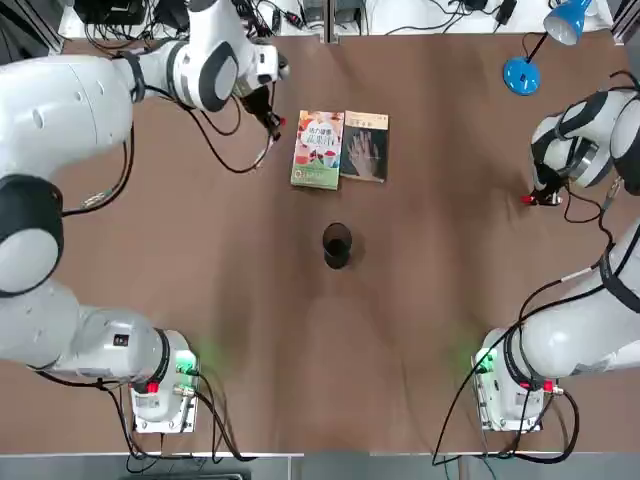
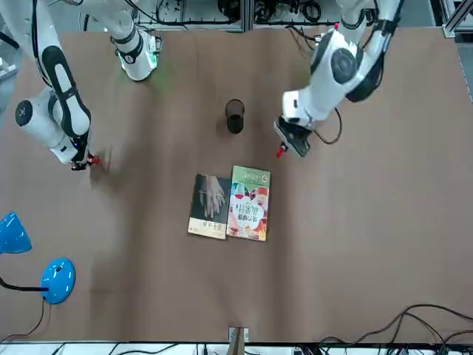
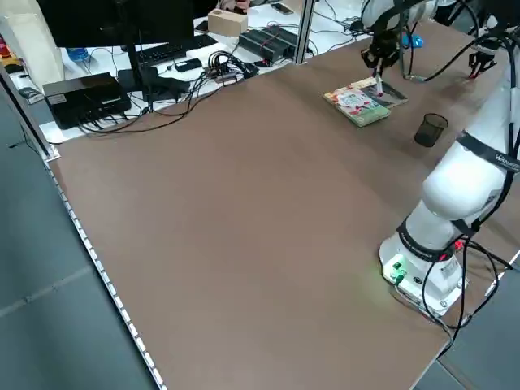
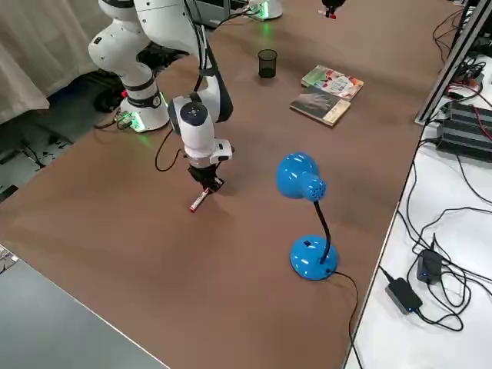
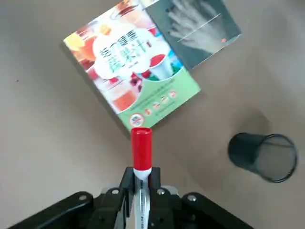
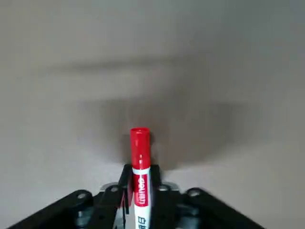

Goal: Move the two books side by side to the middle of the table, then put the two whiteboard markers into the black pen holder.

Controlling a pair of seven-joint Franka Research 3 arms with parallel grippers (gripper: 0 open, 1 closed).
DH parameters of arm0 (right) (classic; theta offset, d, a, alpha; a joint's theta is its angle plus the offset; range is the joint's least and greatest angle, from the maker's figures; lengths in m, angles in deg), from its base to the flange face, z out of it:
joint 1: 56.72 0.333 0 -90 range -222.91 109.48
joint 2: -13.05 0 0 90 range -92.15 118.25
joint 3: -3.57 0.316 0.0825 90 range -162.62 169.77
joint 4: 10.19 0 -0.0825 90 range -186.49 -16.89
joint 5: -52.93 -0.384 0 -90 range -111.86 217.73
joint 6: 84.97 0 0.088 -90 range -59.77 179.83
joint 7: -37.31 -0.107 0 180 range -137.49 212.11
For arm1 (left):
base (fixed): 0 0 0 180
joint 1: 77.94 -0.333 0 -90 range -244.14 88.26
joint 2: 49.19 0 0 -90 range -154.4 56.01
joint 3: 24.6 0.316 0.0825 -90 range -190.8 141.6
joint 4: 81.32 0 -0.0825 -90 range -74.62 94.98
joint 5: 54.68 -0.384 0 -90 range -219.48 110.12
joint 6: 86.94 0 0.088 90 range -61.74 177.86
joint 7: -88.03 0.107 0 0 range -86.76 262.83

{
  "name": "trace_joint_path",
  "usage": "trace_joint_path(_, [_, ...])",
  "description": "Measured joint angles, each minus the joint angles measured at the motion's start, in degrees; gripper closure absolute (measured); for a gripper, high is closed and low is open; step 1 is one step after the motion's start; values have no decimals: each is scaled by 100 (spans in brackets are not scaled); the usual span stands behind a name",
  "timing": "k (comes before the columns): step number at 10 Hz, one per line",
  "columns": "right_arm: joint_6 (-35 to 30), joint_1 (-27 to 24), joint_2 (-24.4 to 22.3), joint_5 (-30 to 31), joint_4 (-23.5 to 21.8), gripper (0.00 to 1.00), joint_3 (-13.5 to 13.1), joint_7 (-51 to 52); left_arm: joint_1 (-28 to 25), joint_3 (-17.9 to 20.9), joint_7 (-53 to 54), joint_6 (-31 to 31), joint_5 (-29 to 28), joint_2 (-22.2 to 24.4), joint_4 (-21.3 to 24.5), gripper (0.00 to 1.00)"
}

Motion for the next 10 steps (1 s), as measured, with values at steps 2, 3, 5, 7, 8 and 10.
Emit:
trace_joint_path(2, [21,0,1,-160,-7,83,4,11,306,-262,-668,300,119,201,-8,83])
trace_joint_path(3, [40,0,1,-256,-8,83,24,27,369,-487,-1038,648,125,216,-2,83])
trace_joint_path(5, [74,12,-2,-413,0,83,104,35,484,-814,-1619,1405,127,196,45,83])
trace_joint_path(7, [-143,188,-106,-742,21,83,240,182,685,-872,-1955,1901,127,122,106,83])
trace_joint_path(8, [-406,391,-258,-973,27,83,291,274,719,-939,-2029,2009,127,64,113,83])
trace_joint_path(10, [-1010,794,-682,-1284,29,83,326,197,910,-1026,-2148,2403,127,-73,217,83])
